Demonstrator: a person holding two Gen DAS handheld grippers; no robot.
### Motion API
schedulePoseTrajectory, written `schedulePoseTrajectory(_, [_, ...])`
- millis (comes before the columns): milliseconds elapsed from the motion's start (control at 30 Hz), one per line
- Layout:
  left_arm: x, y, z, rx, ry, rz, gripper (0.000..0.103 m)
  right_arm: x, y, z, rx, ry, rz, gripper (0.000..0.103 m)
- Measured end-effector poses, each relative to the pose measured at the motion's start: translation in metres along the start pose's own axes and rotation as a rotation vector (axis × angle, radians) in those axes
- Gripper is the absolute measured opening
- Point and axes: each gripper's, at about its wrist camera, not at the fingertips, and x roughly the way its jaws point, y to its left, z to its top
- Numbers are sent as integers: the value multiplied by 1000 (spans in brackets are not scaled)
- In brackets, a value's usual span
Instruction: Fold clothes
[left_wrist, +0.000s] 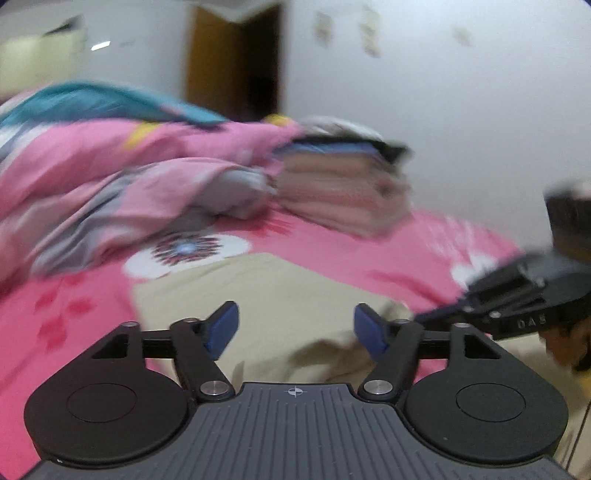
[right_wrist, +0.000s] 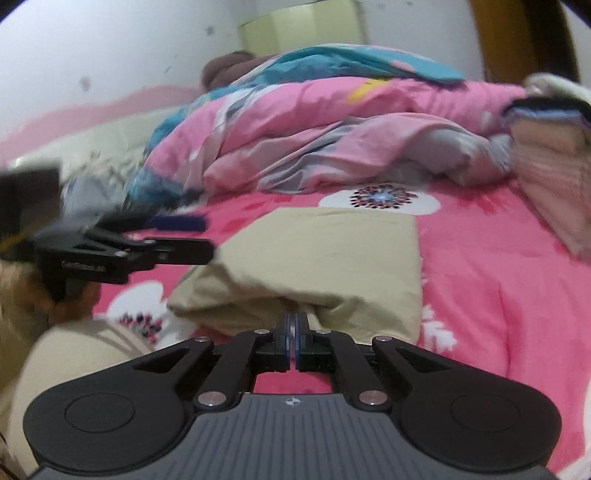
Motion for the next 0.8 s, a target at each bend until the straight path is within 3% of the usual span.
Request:
schedulePoseTrajectory(133, [32, -20, 5, 180, 129, 2, 71, 13, -2, -6, -5, 28, -29, 2])
schedulePoseTrajectory(300, [55, -26, 1, 237, 212, -14, 70, 34, -7, -15, -17, 52, -94, 1])
schedulePoseTrajectory(467, [66, -35, 0, 301, 239, -1, 69, 33, -16, -21, 45, 6, -75, 1])
schedulePoseTrajectory(633, [74, -35, 2, 308, 245, -9, 69, 1, -31, -15, 62, -128, -52, 2])
schedulePoseTrajectory(667, [76, -35, 3, 309, 245, -12, 69, -3, -34, -13, 45, -143, -69, 6])
schedulePoseTrajectory(767, [80, -38, 4, 321, 237, -14, 69, -4, -35, -11, -32, -120, -126, 38])
schedulePoseTrajectory(800, [81, -39, 5, 326, 234, -13, 69, -2, -35, -12, -45, -107, -139, 41])
